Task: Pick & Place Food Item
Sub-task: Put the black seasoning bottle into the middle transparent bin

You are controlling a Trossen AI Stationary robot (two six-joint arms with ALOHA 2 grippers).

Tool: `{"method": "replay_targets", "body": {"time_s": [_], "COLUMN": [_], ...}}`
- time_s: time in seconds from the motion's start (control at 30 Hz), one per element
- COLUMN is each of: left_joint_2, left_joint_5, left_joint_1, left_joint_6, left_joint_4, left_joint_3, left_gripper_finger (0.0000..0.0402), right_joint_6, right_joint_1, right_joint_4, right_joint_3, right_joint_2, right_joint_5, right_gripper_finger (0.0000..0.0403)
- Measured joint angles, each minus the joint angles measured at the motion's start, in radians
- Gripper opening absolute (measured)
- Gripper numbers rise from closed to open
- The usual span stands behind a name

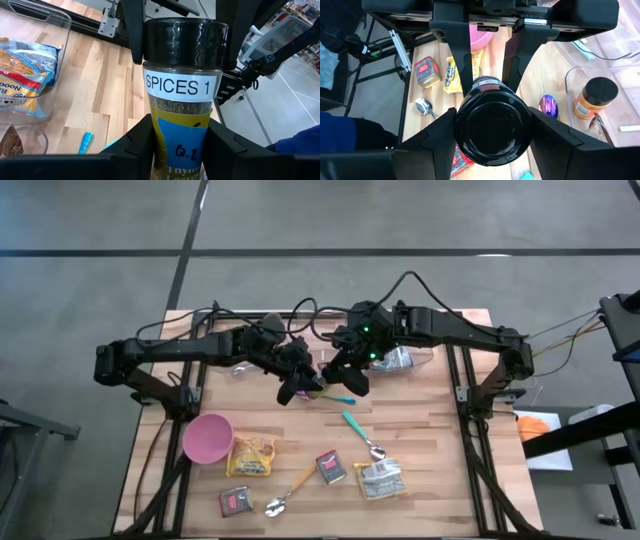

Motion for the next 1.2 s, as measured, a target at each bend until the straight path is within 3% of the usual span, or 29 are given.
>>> {"method": "replay_targets", "body": {"time_s": [0.33,0.83,1.2], "left_joint_2": [0.000,-0.002,-0.050], "left_joint_5": [0.003,0.004,0.003], "left_joint_1": [0.000,0.013,0.059], "left_joint_6": [-0.024,-0.068,-0.084], "left_joint_4": [0.005,0.017,0.003], "left_joint_3": [0.000,0.000,0.003], "left_gripper_finger": [0.0142,0.0272,0.0281], "right_joint_6": [0.003,0.001,0.000], "right_joint_1": [0.000,0.000,-0.001], "right_joint_4": [-0.004,-0.054,-0.078], "right_joint_3": [0.000,-0.002,-0.002], "right_joint_2": [0.000,-0.009,-0.032], "right_joint_5": [0.000,0.005,0.008], "right_gripper_finger": [0.0199,0.0199,0.0199]}}
